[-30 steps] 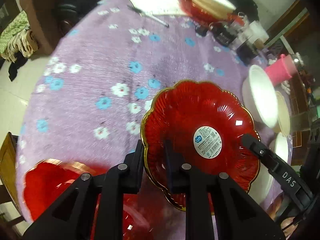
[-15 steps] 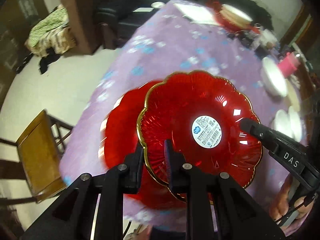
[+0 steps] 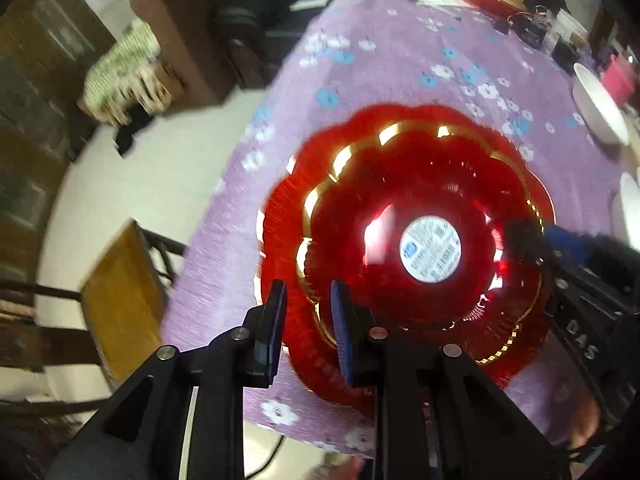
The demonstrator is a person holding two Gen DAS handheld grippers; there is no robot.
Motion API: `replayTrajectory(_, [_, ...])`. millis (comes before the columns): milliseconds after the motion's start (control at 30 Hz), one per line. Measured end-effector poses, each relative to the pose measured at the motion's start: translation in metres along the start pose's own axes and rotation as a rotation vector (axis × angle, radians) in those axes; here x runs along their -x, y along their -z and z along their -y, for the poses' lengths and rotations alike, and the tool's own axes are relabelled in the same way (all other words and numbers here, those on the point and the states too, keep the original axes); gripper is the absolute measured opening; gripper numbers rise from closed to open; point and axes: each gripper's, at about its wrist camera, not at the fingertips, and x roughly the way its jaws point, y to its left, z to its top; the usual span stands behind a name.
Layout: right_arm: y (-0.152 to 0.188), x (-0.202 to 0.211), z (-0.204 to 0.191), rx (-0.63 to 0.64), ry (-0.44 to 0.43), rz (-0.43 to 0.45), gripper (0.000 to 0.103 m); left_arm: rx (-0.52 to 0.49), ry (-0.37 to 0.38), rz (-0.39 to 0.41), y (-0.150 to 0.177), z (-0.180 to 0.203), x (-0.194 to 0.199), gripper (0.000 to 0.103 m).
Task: Organize plates and bowls
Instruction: 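Lower the small red plate onto the wedding plate and open the left tool, then grasp the rim of the large white foam plate with the left tool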
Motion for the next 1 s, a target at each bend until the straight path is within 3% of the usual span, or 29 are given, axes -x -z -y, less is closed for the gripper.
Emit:
replayTrajectory(100, [-0.002, 0.015, 0.006, 0.008, -0.009, 0.025, 0.030, 0.026, 0.003, 0.055, 0.001, -0.004, 0.017, 0.020])
replayTrajectory(233, [0.000, 0.045, 0.029, -0.034, -0.062, 0.157, 0.042, 0.039, 0.099, 0.130, 0.005, 0.007, 0.042, 0.021])
replayTrajectory(267, [0.005, 0.054, 0.040, -0.062, -0.086, 0.200, 0.044, 0.026, 0.144, 0.144, 0.007, 0.017, 0.049, 0.022])
replayTrajectory(333, [0.012, 0.067, 0.058, -0.100, -0.099, 0.254, 0.049, -0.009, 0.235, 0.157, 0.007, 0.040, 0.057, 0.034])
replayTrajectory(433, [0.031, 0.094, 0.094, -0.154, -0.085, 0.334, 0.049, -0.077, 0.332, 0.161, 0.007, 0.081, 0.068, 0.048])
replayTrajectory(533, [0.048, 0.127, 0.137, -0.199, -0.052, 0.397, 0.050, -0.128, 0.380, 0.144, 0.001, 0.117, 0.071, 0.048])
replayTrajectory(600, [0.063, 0.151, 0.172, -0.233, -0.022, 0.430, 0.056, -0.158, 0.418, 0.115, -0.004, 0.145, 0.072, 0.048])
replayTrajectory(767, [0.093, 0.194, 0.252, -0.343, 0.004, 0.449, 0.060, -0.208, 0.427, 0.076, -0.016, 0.203, 0.069, 0.048])
replayTrajectory(1000, [0.120, 0.180, 0.303, -0.466, -0.083, 0.357, 0.060, -0.168, 0.444, 0.036, -0.036, 0.243, 0.056, 0.047])
